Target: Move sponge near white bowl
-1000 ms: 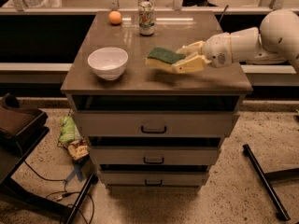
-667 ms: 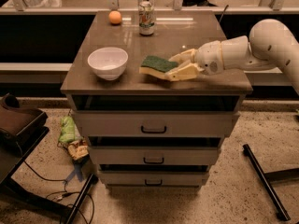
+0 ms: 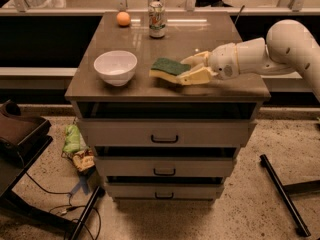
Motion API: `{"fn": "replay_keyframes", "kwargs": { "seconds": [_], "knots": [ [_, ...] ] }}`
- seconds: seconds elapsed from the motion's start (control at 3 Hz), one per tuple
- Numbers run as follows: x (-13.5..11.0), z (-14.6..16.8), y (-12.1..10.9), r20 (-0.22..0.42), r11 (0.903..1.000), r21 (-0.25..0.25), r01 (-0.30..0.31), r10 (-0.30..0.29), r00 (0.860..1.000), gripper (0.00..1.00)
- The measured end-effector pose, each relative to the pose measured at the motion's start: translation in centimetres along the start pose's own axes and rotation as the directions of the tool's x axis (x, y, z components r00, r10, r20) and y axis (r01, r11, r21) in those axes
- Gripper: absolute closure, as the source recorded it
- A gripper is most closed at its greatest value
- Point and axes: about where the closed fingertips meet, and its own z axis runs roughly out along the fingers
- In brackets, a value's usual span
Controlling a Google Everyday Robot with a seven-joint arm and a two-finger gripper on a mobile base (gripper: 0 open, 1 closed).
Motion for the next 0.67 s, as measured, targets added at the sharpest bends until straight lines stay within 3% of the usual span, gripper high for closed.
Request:
{"fn": "replay_keyframes", "kwargs": {
  "seconds": [0.33, 0.67],
  "knots": [
    [-0.04, 0.29, 0.08, 0.001, 1.0, -0.005, 0.0, 0.0, 1.0, 0.06],
    [-0.06, 0.46, 0.13, 0.001, 1.0, -0.008, 0.0, 0.0, 1.0, 0.0]
  ]
}}
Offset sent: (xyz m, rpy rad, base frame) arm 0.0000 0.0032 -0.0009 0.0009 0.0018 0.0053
